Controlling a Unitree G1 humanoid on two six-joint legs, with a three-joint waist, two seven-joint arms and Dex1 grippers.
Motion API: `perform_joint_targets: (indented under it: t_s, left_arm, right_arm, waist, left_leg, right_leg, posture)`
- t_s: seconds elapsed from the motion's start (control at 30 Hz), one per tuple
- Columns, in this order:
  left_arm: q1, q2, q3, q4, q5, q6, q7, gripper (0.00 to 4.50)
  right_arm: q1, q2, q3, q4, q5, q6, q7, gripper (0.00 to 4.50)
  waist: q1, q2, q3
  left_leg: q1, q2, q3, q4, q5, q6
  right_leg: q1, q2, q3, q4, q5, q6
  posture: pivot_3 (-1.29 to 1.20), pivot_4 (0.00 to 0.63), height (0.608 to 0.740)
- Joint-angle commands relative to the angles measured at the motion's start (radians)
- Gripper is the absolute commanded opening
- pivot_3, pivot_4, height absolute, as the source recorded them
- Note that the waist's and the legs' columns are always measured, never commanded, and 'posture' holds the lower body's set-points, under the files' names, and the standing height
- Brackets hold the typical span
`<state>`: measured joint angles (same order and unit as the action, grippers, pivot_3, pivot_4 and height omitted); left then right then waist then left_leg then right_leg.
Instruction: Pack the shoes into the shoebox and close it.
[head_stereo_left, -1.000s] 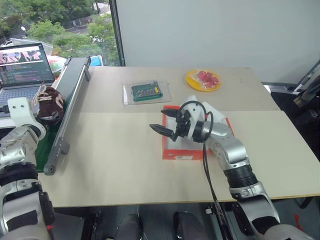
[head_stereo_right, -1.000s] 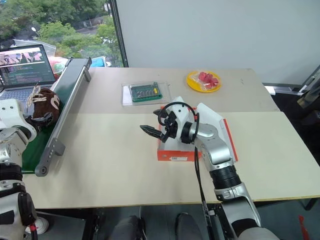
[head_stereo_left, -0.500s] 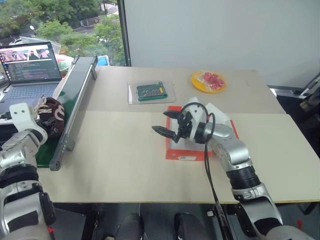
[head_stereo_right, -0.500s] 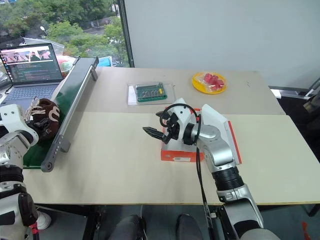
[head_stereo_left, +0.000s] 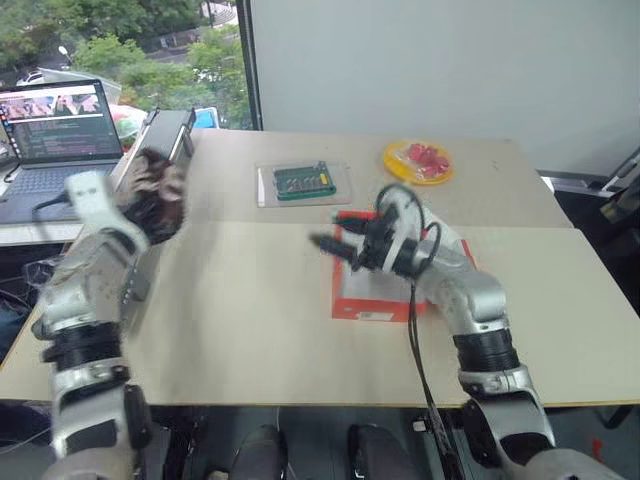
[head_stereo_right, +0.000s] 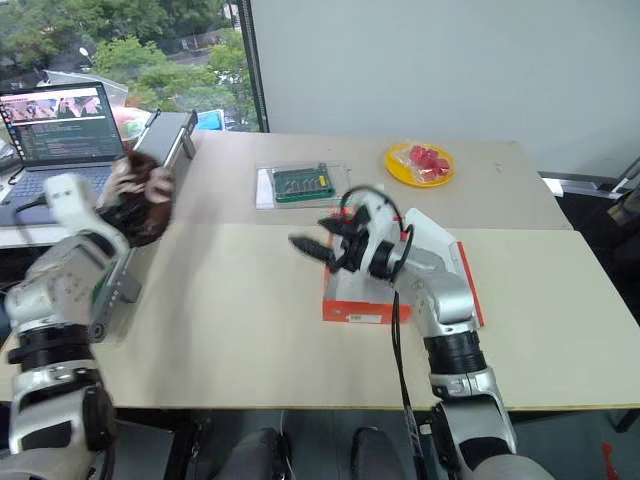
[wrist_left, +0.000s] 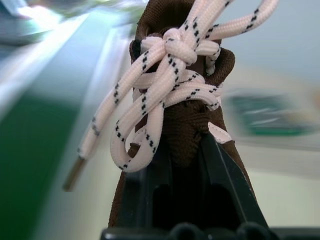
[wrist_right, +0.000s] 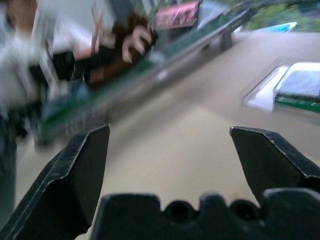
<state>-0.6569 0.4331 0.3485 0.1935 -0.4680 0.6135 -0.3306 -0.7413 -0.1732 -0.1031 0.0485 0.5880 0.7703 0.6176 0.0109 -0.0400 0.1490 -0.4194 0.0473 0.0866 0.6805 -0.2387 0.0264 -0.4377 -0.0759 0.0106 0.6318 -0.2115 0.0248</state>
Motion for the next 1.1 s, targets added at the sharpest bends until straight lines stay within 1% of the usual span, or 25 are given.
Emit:
perform_joint_targets:
  t_s: [0.03,0.07,0.17,0.3,0.43,0.47,0.67,0.77,0.83,0.87,0.9,0.97,1.03,1.07,1.1]
  left_arm:
    - [-0.048,-0.117,-0.108,-0.150,-0.059,0.057,0.001,0.12]
    - [-0.053,-0.140,-0.125,-0.164,-0.066,0.070,-0.001,0.12]
    - [-0.083,-0.192,-0.165,-0.169,-0.076,0.084,-0.007,0.12]
    - [-0.136,-0.268,-0.210,-0.159,-0.082,0.094,-0.009,0.12]
    - [-0.140,-0.293,-0.282,-0.188,-0.060,0.120,-0.014,0.12]
    - [-0.137,-0.305,-0.292,-0.202,-0.072,0.137,-0.013,0.12]
    - [-0.130,-0.328,-0.325,-0.234,-0.084,0.184,-0.019,0.12]
    - [-0.136,-0.341,-0.327,-0.227,-0.080,0.183,-0.012,0.10]
    - [-0.141,-0.346,-0.327,-0.221,-0.077,0.181,-0.011,0.10]
    - [-0.144,-0.348,-0.327,-0.217,-0.076,0.180,-0.011,0.10]
    - [-0.145,-0.349,-0.328,-0.214,-0.072,0.178,-0.012,0.10]
    - [-0.149,-0.349,-0.328,-0.206,-0.068,0.176,-0.013,0.10]
    - [-0.148,-0.346,-0.324,-0.204,-0.066,0.173,-0.013,0.10]
    - [-0.147,-0.345,-0.317,-0.202,-0.068,0.169,-0.015,0.10]
    - [-0.146,-0.345,-0.313,-0.202,-0.070,0.167,-0.016,0.10]
  right_arm:
    - [-0.099,0.010,-0.224,0.063,0.207,0.257,-0.197,4.50]
    - [-0.112,0.010,-0.254,0.076,0.234,0.296,-0.232,4.50]
    - [-0.127,0.010,-0.297,0.082,0.280,0.343,-0.279,4.50]
    - [-0.121,0.012,-0.322,0.064,0.315,0.373,-0.316,4.50]
    - [-0.146,0.023,-0.411,0.091,0.384,0.360,-0.388,4.50]
    - [-0.153,0.018,-0.430,0.099,0.400,0.356,-0.400,4.50]
    - [-0.166,-0.002,-0.437,0.111,0.419,0.338,-0.420,4.50]
    - [-0.170,0.002,-0.442,0.116,0.430,0.329,-0.428,3.74]
    - [-0.171,0.006,-0.444,0.117,0.436,0.326,-0.430,3.09]
    - [-0.170,0.007,-0.444,0.117,0.438,0.324,-0.432,2.64]
    - [-0.170,0.008,-0.443,0.117,0.440,0.323,-0.434,2.42]
    - [-0.171,0.012,-0.443,0.121,0.443,0.317,-0.439,1.63]
    - [-0.173,0.014,-0.444,0.122,0.444,0.312,-0.444,1.10]
    - [-0.174,0.014,-0.444,0.123,0.443,0.310,-0.446,0.71]
    - [-0.174,0.013,-0.445,0.124,0.444,0.309,-0.446,0.53]
  waist:
    - [-0.002,0.000,0.000]
    - [-0.001,0.000,0.000]
    - [-0.011,0.000,0.000]
    - [-0.027,0.001,0.000]
    - [-0.031,0.001,0.001]
    - [-0.029,0.001,0.001]
    - [-0.028,0.001,0.001]
    - [-0.029,0.001,0.001]
    - [-0.028,0.001,0.001]
    - [-0.028,0.001,0.001]
    - [-0.027,0.001,0.001]
    - [-0.026,0.001,0.001]
    - [-0.026,0.001,0.001]
    - [-0.027,0.001,0.001]
    - [-0.027,0.001,0.001]
  left_leg:
    - [0.000,0.000,0.000,0.000,0.000,0.000]
    - [0.000,0.000,0.000,0.000,0.000,0.000]
    - [-0.001,-0.001,-0.001,-0.001,0.000,0.000]
    - [-0.003,-0.002,-0.001,-0.001,0.000,0.001]
    - [-0.002,-0.003,-0.002,-0.001,0.000,0.001]
    - [-0.003,-0.003,-0.002,-0.001,0.000,0.001]
    - [-0.003,-0.003,-0.002,-0.001,0.000,0.002]
    - [-0.003,-0.003,-0.002,-0.001,0.000,0.002]
    - [-0.003,-0.003,-0.002,-0.001,0.000,0.002]
    - [-0.003,-0.003,-0.003,-0.001,0.000,0.002]
    - [-0.003,-0.003,-0.003,-0.001,0.000,0.002]
    - [-0.004,-0.003,-0.003,-0.001,0.000,0.002]
    - [-0.004,-0.003,-0.003,-0.001,0.000,0.002]
    - [-0.004,-0.003,-0.003,-0.001,0.001,0.002]
    - [-0.003,-0.003,-0.003,-0.001,0.001,0.002]
  right_leg:
    - [0.000,0.000,0.000,0.000,0.000,0.000]
    - [0.000,0.000,0.000,0.000,0.000,0.000]
    - [0.000,0.001,0.000,-0.001,0.000,0.000]
    - [-0.003,0.001,0.001,-0.002,0.000,0.000]
    - [-0.003,0.002,0.003,-0.003,0.001,0.001]
    - [-0.003,0.002,0.003,-0.003,0.001,0.001]
    - [-0.003,0.002,0.003,-0.004,0.001,0.002]
    - [-0.003,0.002,0.003,-0.004,0.001,0.002]
    - [-0.003,0.002,0.003,-0.004,0.001,0.002]
    - [-0.003,0.002,0.003,-0.004,0.001,0.002]
    - [-0.003,0.002,0.003,-0.004,0.001,0.002]
    - [-0.003,0.002,0.003,-0.004,0.001,0.002]
    - [-0.003,0.002,0.003,-0.004,0.001,0.002]
    - [-0.003,0.002,0.003,-0.004,0.001,0.002]
    - [-0.003,0.002,0.003,-0.004,0.001,0.002]
  posture:
    - [0.00,0.150,0.740]
    - [0.00,0.150,0.740]
    - [0.00,0.150,0.740]
    - [0.00,0.150,0.740]
    - [0.00,0.150,0.740]
    - [0.00,0.150,0.740]
    - [0.00,0.150,0.740]
    - [0.00,0.150,0.740]
    - [0.00,0.150,0.740]
    - [0.00,0.150,0.740]
    - [0.00,0.150,0.740]
    - [0.00,0.150,0.740]
    - [0.00,0.150,0.740]
    - [0.00,0.150,0.740]
    - [0.00,0.150,0.740]
